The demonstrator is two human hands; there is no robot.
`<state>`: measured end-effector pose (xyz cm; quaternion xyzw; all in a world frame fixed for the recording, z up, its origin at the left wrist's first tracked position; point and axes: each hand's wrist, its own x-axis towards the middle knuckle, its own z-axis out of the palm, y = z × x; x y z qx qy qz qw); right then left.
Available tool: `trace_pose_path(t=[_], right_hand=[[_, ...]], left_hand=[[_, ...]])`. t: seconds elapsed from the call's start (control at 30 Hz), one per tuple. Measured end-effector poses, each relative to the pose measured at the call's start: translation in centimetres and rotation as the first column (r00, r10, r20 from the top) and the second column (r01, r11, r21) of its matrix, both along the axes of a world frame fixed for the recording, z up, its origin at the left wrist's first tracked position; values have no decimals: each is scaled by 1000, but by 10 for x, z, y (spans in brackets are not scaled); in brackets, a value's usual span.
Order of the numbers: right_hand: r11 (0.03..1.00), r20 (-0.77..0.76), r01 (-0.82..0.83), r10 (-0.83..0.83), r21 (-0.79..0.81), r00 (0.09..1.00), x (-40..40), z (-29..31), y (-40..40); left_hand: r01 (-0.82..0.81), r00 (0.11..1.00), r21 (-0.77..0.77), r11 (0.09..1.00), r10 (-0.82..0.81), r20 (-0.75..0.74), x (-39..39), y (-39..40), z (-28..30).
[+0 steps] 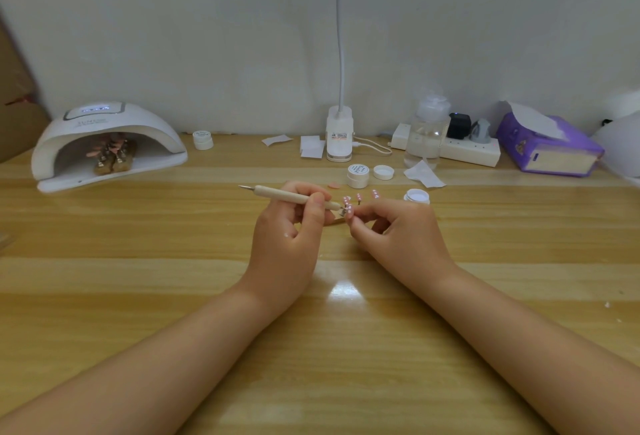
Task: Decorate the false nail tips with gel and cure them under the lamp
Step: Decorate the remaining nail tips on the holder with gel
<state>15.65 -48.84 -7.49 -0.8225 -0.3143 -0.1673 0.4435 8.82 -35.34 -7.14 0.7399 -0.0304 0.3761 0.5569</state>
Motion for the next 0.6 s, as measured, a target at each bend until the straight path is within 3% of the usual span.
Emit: trace_pose_path(t=[0.2, 0.6], right_hand=[[1000, -1, 0, 0, 10, 1000, 0, -1, 0], [1000, -15, -9, 9, 12, 1000, 0, 1, 0]], left_hand=[[15, 1000, -41, 999, -14, 27, 0, 0, 0], [14, 1000, 59, 998, -13, -11, 1, 1, -4]])
